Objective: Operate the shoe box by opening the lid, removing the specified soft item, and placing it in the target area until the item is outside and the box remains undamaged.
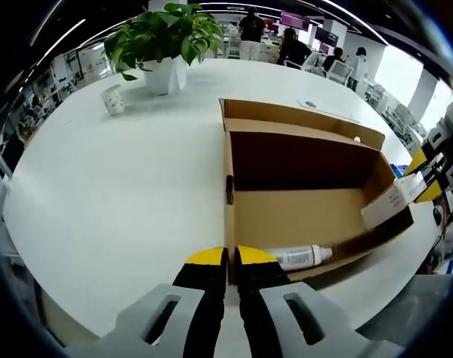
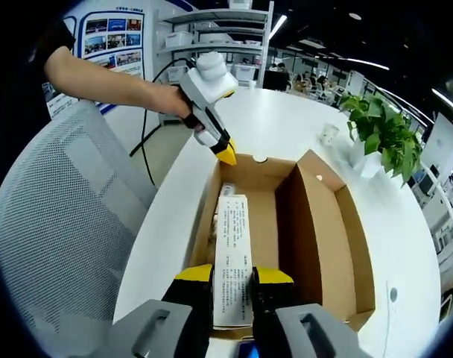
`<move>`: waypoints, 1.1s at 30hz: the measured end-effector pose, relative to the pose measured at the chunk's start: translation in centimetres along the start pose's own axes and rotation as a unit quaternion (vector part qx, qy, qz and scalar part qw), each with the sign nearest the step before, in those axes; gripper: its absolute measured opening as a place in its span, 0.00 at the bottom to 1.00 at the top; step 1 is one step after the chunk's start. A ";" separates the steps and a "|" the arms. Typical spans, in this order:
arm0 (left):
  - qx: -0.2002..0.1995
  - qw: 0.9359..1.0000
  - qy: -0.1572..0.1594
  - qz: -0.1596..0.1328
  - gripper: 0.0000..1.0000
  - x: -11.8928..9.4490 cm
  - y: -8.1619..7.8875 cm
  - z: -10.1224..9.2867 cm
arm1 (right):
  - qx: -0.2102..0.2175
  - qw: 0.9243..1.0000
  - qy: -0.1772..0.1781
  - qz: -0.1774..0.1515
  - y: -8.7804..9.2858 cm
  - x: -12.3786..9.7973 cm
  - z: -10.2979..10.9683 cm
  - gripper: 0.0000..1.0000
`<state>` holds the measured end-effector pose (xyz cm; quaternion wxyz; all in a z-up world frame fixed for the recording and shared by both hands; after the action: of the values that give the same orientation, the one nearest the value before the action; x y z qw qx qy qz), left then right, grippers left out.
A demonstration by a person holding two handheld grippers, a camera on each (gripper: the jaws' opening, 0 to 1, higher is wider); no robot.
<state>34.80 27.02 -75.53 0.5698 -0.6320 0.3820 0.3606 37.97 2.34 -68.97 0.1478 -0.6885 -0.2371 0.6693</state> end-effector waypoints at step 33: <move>0.009 1.000 -0.007 0.003 0.02 -1.2 0.6 -1.4 | 0.032 0.998 0.050 -0.025 2.9 -7.7 -2.4 0.15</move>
<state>33.72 25.71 -74.61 0.5765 -0.6235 0.3832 0.3634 40.75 -3.84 -63.76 0.1984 -0.7100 -0.2250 0.6371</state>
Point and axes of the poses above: the point that each gripper's makers call its tool centre point, and the gripper's own axes: x roughly forward along the fingers, z roughly to its left, y roughly out of its underside, the point moved 4 cm from there along -x, roughly backward along the fingers, and after that the axes turned 10 degrees about z, right-handed, at the moved point
